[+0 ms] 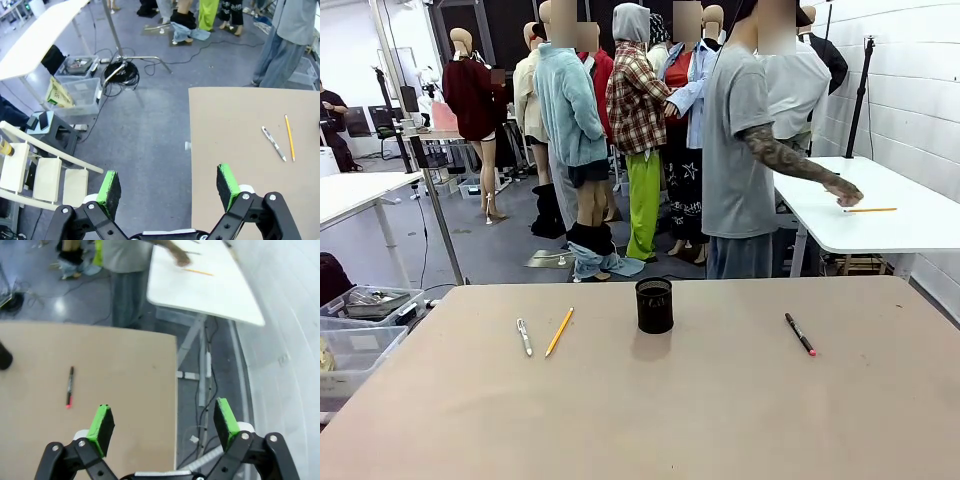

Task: Place the pens into the pen holder.
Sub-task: Pick up a writing instrument from the table and place it into the Pen holder.

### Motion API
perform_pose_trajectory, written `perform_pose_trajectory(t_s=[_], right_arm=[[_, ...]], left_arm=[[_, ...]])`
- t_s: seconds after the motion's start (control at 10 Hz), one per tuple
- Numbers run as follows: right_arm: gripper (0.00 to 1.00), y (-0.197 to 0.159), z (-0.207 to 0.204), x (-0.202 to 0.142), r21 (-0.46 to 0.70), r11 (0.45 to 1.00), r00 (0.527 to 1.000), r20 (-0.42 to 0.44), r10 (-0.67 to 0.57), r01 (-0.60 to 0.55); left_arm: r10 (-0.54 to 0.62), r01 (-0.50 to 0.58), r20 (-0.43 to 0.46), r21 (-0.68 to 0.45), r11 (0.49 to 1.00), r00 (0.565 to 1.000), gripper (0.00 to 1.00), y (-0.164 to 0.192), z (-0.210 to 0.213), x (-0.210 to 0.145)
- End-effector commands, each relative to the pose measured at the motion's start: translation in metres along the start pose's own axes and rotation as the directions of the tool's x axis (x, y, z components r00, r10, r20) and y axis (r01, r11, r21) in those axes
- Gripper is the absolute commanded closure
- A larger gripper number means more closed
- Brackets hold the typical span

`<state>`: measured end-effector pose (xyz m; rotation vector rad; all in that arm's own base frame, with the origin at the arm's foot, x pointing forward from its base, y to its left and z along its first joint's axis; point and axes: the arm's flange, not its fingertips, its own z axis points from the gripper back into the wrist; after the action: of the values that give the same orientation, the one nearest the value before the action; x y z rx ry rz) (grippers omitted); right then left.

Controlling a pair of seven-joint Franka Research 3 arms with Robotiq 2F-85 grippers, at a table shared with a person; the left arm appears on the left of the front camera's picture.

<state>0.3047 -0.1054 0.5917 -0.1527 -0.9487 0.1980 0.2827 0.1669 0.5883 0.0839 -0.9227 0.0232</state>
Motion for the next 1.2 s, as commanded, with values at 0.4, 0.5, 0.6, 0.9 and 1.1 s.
perform_pose_trajectory(t_s=[0.4,0.5,0.6,0.9,1.1], right_arm=[[0.0,0.178,-0.145,0.006,0.245,0.93,0.925,-0.199,0.325,-0.274],[0.0,0.194,-0.171,0.016,0.225,0.932,0.895,-0.287,0.343,-0.285],[0.0,0.203,-0.192,0.022,0.256,0.926,0.88,-0.318,0.353,-0.279],[0.0,0.204,-0.198,0.001,0.289,0.921,0.89,-0.296,0.347,-0.263],[0.0,0.202,-0.203,0.016,0.286,0.932,0.906,-0.292,0.306,-0.223]], left_arm=[[0.006,-0.006,0.004,0.005,1.0,1.0,0.0,-0.006,-0.006,0.004],[0.006,-0.006,0.004,0.005,1.0,1.0,0.0,-0.006,-0.006,0.004],[0.006,-0.006,0.004,0.005,1.0,1.0,0.0,-0.006,-0.006,0.004],[0.006,-0.006,0.004,0.005,1.0,1.0,0.0,-0.006,-0.006,0.004],[0.006,-0.006,0.004,0.005,1.0,1.0,0.0,-0.006,-0.006,0.004]])
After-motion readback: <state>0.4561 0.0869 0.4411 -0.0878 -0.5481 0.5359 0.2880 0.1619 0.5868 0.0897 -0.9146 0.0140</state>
